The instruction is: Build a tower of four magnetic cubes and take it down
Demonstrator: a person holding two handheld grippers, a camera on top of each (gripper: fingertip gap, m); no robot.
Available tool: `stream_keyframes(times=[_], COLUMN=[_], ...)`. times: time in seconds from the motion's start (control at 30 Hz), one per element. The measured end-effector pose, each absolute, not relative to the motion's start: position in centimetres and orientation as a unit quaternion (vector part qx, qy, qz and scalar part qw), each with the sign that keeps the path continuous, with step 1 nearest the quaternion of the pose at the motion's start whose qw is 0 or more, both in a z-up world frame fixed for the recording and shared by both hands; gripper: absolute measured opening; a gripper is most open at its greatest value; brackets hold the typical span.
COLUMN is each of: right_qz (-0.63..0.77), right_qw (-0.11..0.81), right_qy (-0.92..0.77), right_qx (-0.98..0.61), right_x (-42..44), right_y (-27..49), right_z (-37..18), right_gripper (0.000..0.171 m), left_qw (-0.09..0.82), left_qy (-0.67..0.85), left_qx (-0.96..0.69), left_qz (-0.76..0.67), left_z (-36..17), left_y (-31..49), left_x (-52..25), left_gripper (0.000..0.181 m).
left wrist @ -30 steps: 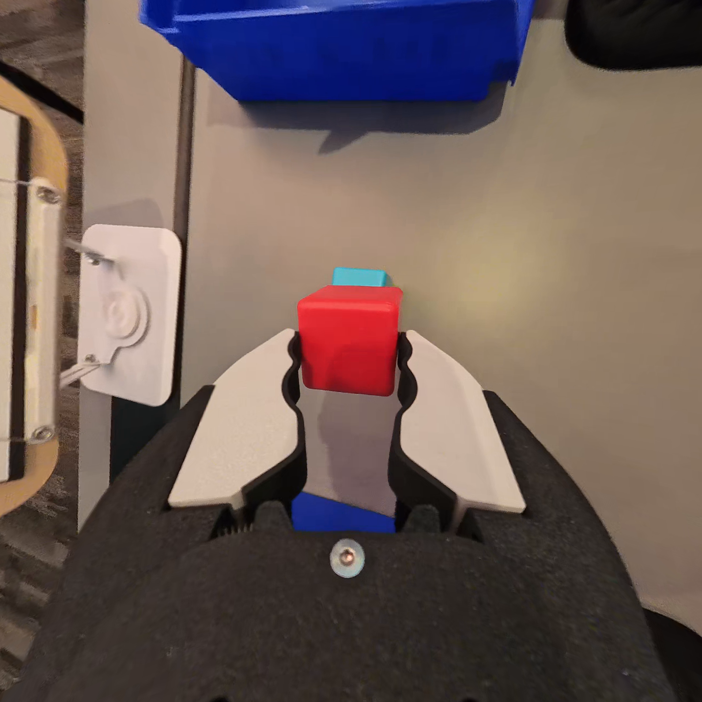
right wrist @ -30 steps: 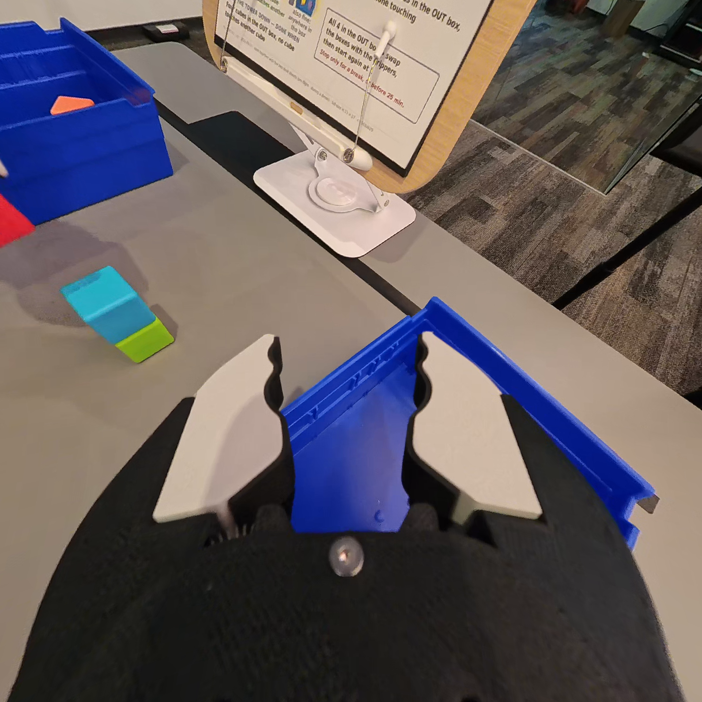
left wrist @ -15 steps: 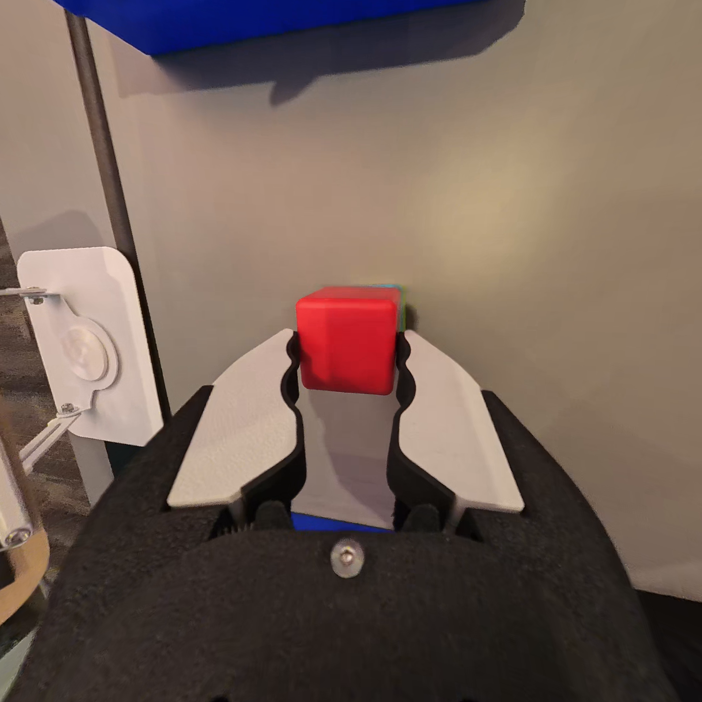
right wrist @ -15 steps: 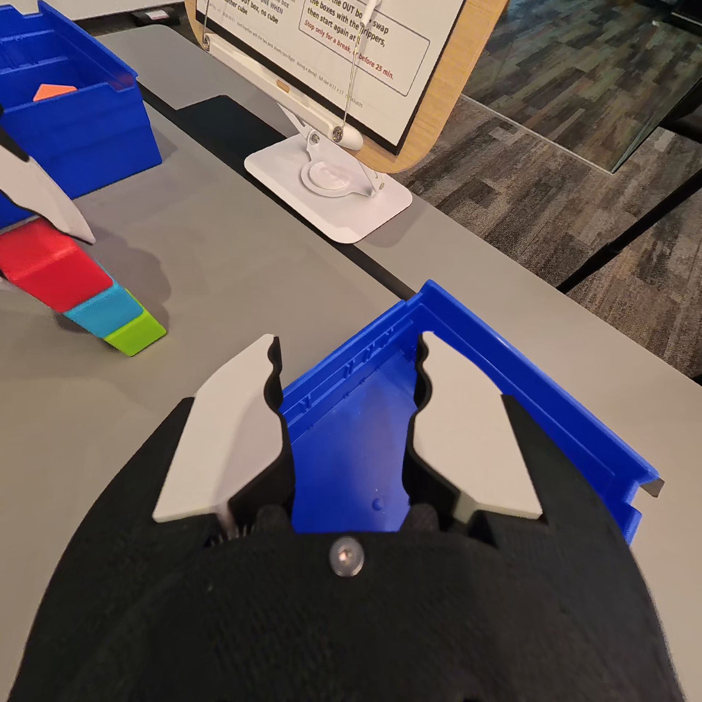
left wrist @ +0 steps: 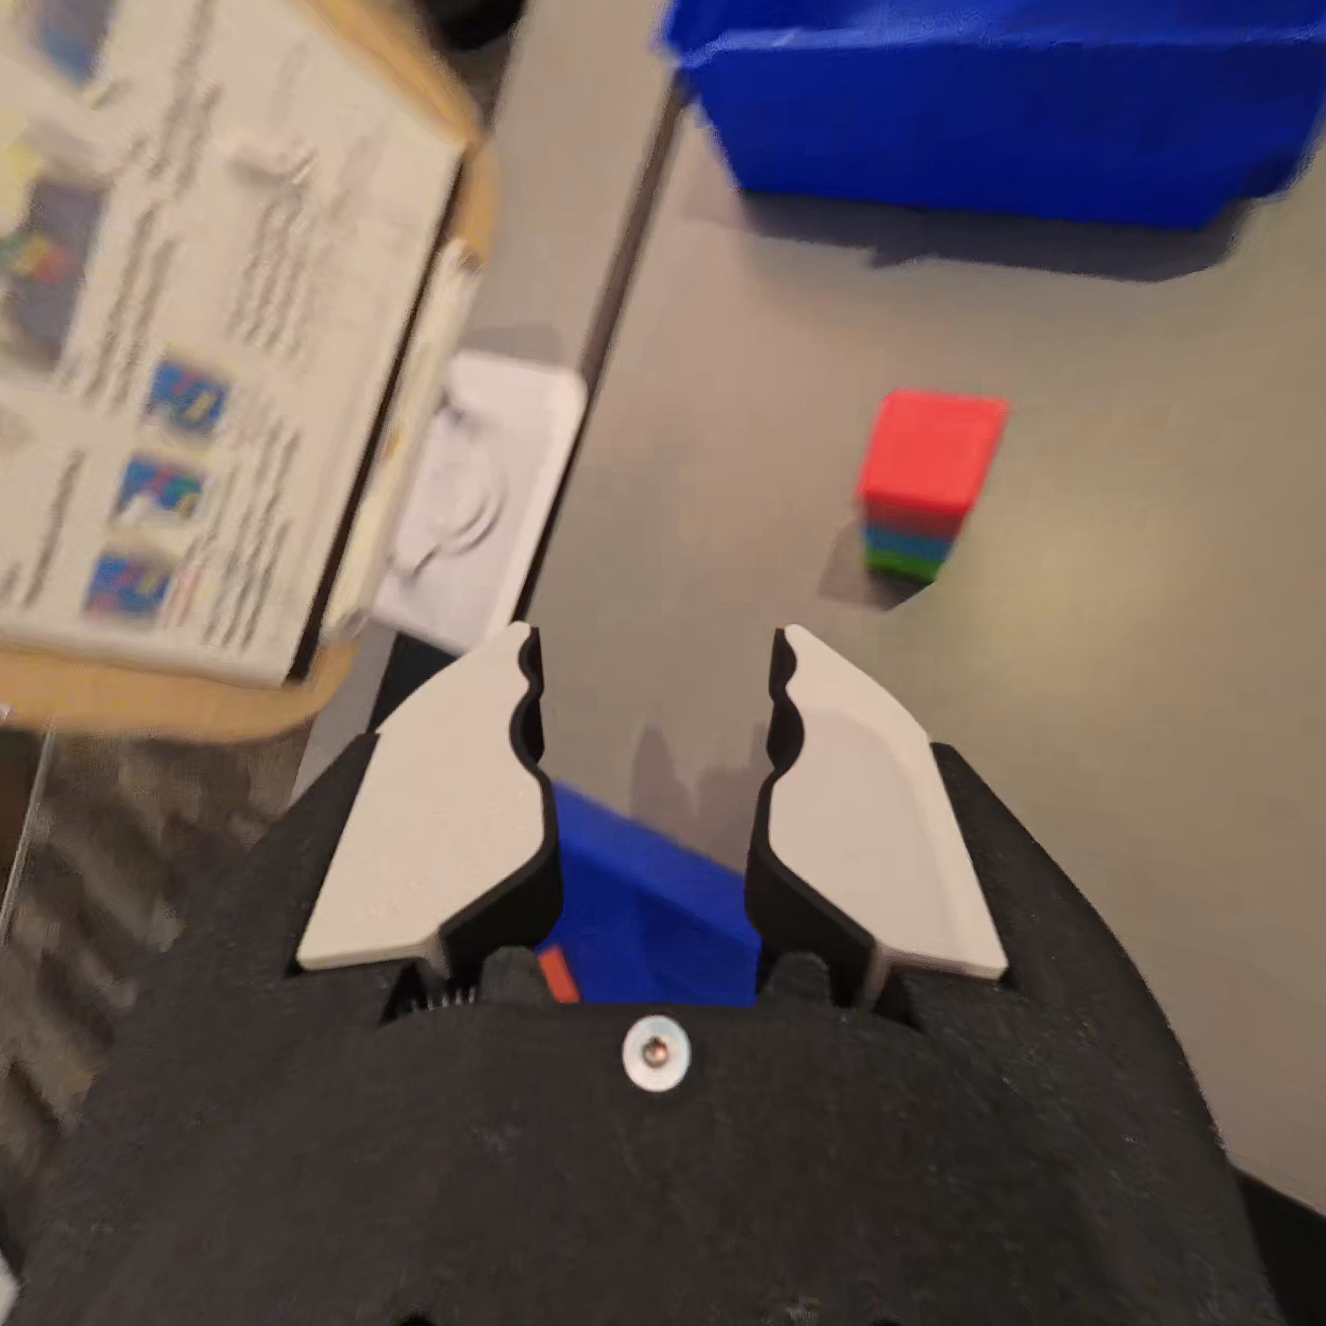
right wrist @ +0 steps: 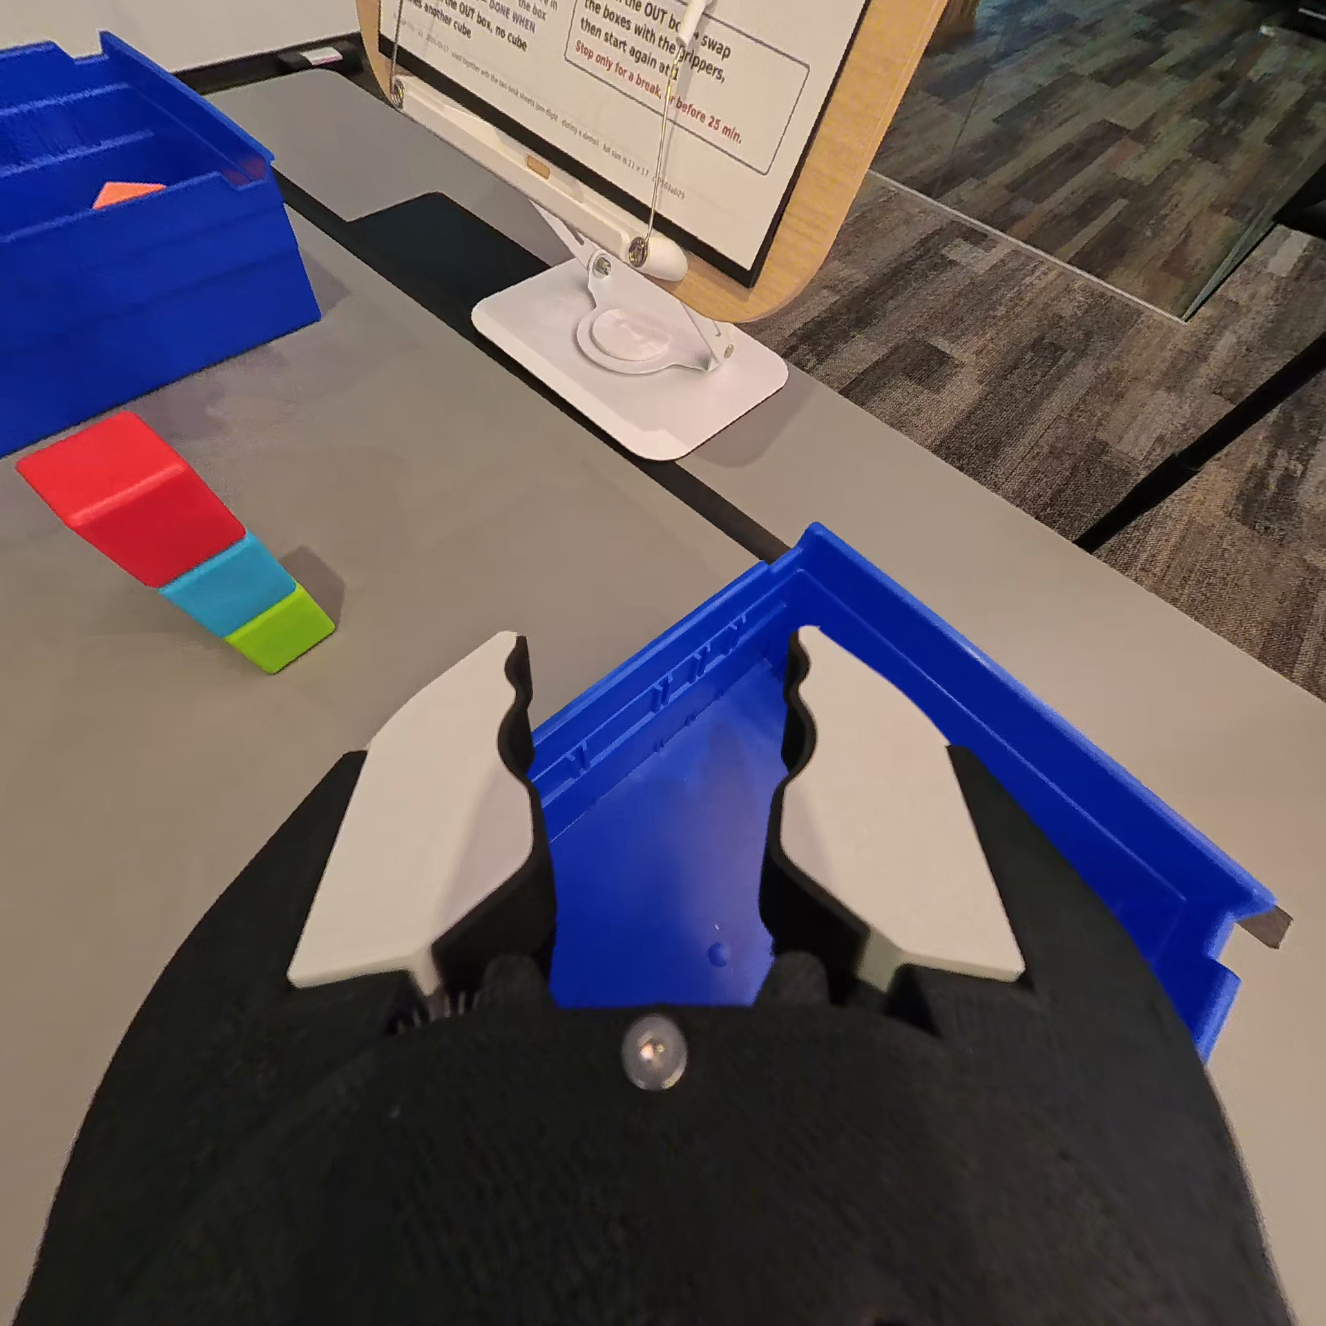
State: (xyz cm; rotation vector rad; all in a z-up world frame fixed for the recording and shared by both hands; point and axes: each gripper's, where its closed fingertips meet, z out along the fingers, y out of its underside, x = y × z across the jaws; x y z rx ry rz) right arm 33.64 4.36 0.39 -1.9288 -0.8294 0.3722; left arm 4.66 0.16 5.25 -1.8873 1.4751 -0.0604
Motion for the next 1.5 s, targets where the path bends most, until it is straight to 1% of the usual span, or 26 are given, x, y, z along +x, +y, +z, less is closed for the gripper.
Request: stream_keyframes(times=[0.07,0.13,0.23,0.33,0.43,0.53,0.63,0.87,1.07,1.2,1.27,1.37,1.5], right_qz=[0.15,0.147,0.142,0.132,0.126,0.119,0.127,0.132,0.128,0.128,0.126,0.125,0.129], right_qw=[0.484,0.483,0.477,0.465,0.453,0.447,0.447,0.44,0.421,0.426,0.427,0.433,0.442], right_qy=[-0.342,-0.345,-0.354,-0.361,-0.367,-0.369,-0.367,-0.364,-0.368,-0.368,-0.367,-0.363,-0.36], right_qx=[-0.791,-0.791,-0.792,-0.798,-0.802,-0.806,-0.806,-0.81,-0.819,-0.817,-0.816,-0.815,-0.811], right_x=[33.6,33.4,33.0,32.7,32.6,32.7,32.6,32.8,33.0,33.0,33.2,33.5,33.6], right_y=[4.4,4.5,4.6,4.9,4.8,4.8,4.8,5.3,5.3,5.2,5.1,5.2,5.0], right_z=[0.5,0.5,0.2,-0.5,-1.3,-1.8,-1.9,-2.5,-3.7,-3.4,-3.2,-2.8,-2.2], right_gripper=[0.069,0.069,0.069,0.069,0.069,0.069,0.069,0.069,0.069,0.069,0.069,0.069,0.069], left_qw=[0.357,0.327,0.252,0.186,0.157,0.142,0.099,0.061,0.074,0.095,0.118,0.173,0.262], left_qy=[0.517,0.47,0.427,0.411,0.405,0.411,0.406,0.41,0.41,0.415,0.42,0.432,0.462], left_qx=[-0.778,-0.816,-0.862,-0.885,-0.896,-0.895,-0.902,-0.9,-0.901,-0.896,-0.89,-0.875,-0.843], left_qz=[0.02,0.075,0.102,0.111,0.093,0.099,0.108,0.136,0.122,0.126,0.133,0.137,0.087], left_z=[5.6,4.4,0.2,-4.4,-7.5,-9.3,-11.2,-13.5,-12.9,-11.0,-9.0,-4.4,2.2], left_y=[2.0,3.6,4.6,5.2,6.0,7.2,7.6,8.0,7.9,7.6,7.5,7.0,5.0], left_x=[-1.4,-7.7,-14.7,-18.8,-19.8,-20.3,-21.2,-22.1,-21.4,-21.0,-20.6,-18.6,-11.4], left_gripper=[0.059,0.059,0.058,0.059,0.058,0.058,0.061,0.053,0.051,0.051,0.051,0.051,0.05])
